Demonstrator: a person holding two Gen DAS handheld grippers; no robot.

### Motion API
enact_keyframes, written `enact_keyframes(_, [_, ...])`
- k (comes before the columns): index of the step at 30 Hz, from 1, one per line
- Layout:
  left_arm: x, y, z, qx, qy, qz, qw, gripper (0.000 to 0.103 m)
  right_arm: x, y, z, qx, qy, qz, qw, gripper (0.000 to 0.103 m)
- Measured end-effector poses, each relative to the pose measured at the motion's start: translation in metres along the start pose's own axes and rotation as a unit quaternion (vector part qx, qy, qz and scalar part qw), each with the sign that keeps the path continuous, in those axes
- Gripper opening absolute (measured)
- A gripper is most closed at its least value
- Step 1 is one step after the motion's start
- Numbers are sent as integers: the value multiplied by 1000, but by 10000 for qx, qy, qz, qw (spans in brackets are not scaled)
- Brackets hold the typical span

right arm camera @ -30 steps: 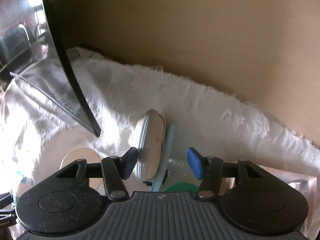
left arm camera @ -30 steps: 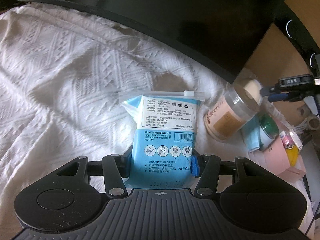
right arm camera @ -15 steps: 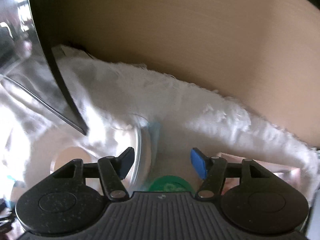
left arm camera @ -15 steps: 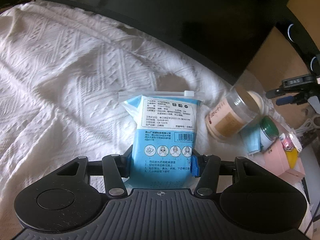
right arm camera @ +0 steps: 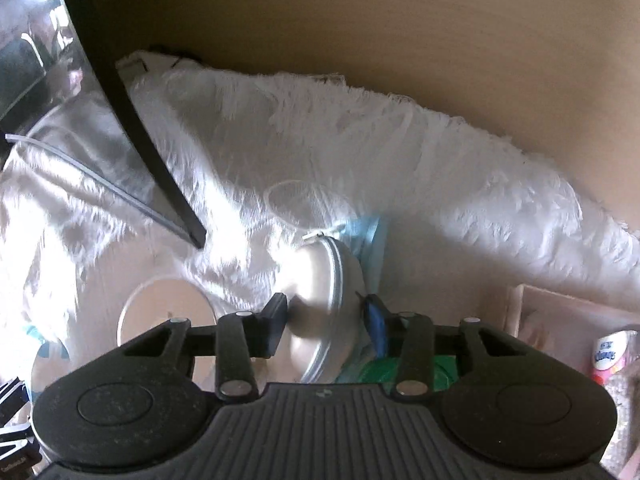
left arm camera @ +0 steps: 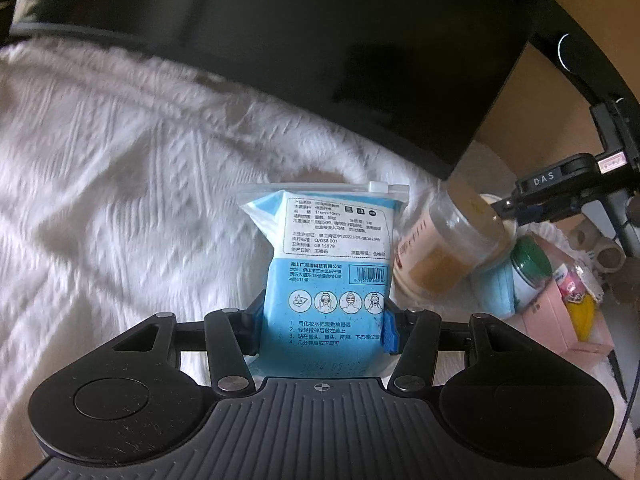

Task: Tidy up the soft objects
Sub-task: 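Grasp the white round container with the right gripper while the left holds the wipes, then release the wipes pack into the pink box with the left gripper while the right carries the container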

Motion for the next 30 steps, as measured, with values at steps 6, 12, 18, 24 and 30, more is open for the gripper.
enact_keyframes(6, [-13, 71, -21, -690, 506, 627, 9944, 57, 0, 21, -91, -987, 270, -44, 9947, 36])
enact_keyframes(12, [-58, 133, -44, -1208, 599, 1102, 9847, 57, -30, 25, -218, -2187, 201, -21, 9756, 36])
enact_keyframes(18, [-136, 127, -35, -1070, 49, 1488, 9830, 57, -82, -22, -274, -2639, -369, 69, 9638, 36])
enact_keyframes(24, [-235, 91, -7, -608, -885, 1787, 9780, 57, -139, -71, -303, -2814, -537, 535, 9566, 35])
enact_keyframes(30, [-309, 43, 34, 39, -1560, 1998, 9673, 57, -185, -110, -292, -2742, -499, 987, 9553, 34])
Point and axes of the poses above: each gripper's, at about its wrist camera, not at the fingertips, and z roughly the way its jaws point, x to its left, y to its top, the point moved 8 cm from there along z, roughly the way its jaws point, and after that the axes turned 1 degree about -x, right-handed, at the moved point
